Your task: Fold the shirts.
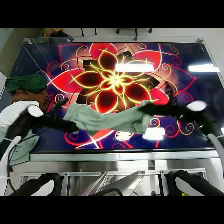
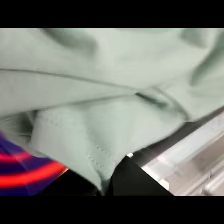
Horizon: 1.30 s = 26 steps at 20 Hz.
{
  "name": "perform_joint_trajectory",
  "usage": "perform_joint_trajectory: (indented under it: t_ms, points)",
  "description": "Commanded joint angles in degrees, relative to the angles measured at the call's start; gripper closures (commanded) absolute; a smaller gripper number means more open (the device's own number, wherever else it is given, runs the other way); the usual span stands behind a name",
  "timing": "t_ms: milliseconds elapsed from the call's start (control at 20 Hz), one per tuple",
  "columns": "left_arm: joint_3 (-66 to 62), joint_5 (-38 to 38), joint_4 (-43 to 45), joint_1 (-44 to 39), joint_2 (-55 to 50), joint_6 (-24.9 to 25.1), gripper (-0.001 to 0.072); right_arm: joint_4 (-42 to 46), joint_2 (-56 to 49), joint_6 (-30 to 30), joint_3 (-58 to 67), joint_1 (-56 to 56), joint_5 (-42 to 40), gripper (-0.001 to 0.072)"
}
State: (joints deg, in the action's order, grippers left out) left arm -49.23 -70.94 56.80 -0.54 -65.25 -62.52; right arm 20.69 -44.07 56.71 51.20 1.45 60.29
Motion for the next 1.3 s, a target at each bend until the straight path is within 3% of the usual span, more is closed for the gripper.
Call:
perform_joint_trajectory:
  t_ms: [0,250,400,550,700,900,1100,1150,1200,1250]
  points:
    - [-15.3,-6.3,-0.8,2.8,8.9,-2.4,0.0688,-3.6,3.1,-1.5,24.2,5.7,1.2,0.0692]
    - [-27.8,-11.0,-0.9,11.3,19.7,-1.9,0.0687,-3.6,4.5,-1.4,45.9,13.0,1.2,0.0693]
    - [-31.2,-11.7,-1.0,15.6,25.6,-0.6,0.0687,-1.4,6.8,-1.3,47.2,13.4,1.3,0.0693]
    - [-26.9,-11.8,-1.3,16.6,29.7,0.3,0.0687,-0.4,5.7,-0.2,46.4,13.4,5.7,0.0693]
    - [-16.9,-11.1,-1.4,15.0,29.8,1.3,0.0687,-0.3,3.1,0.3,38.5,13.3,8.3,0.0693]
    - [-3.3,-4.5,-1.3,6.0,21.2,3.0,0.0686,-0.3,-1.6,-1.2,16.8,13.3,7.3,0.0692]
    - [1.6,12.2,-0.8,-2.8,3.3,4.6,0.0683,-0.2,-12.5,-9.6,-0.1,13.5,-5.3,0.0690]
    - [-0.4,13.7,-0.8,-3.1,-1.8,4.4,0.0680,-0.3,-16.4,-10.9,-0.2,13.5,-7.0,0.0655]
    - [-4.1,12.1,-0.8,-2.8,-7.4,3.3,0.0412,-0.3,-19.6,-11.6,0.8,13.9,-7.4,0.0490]
    - [-8.2,8.9,-0.8,-2.0,-11.8,1.5,0.0052,-0.3,-22.1,-11.5,2.6,14.6,-6.5,0.0397]
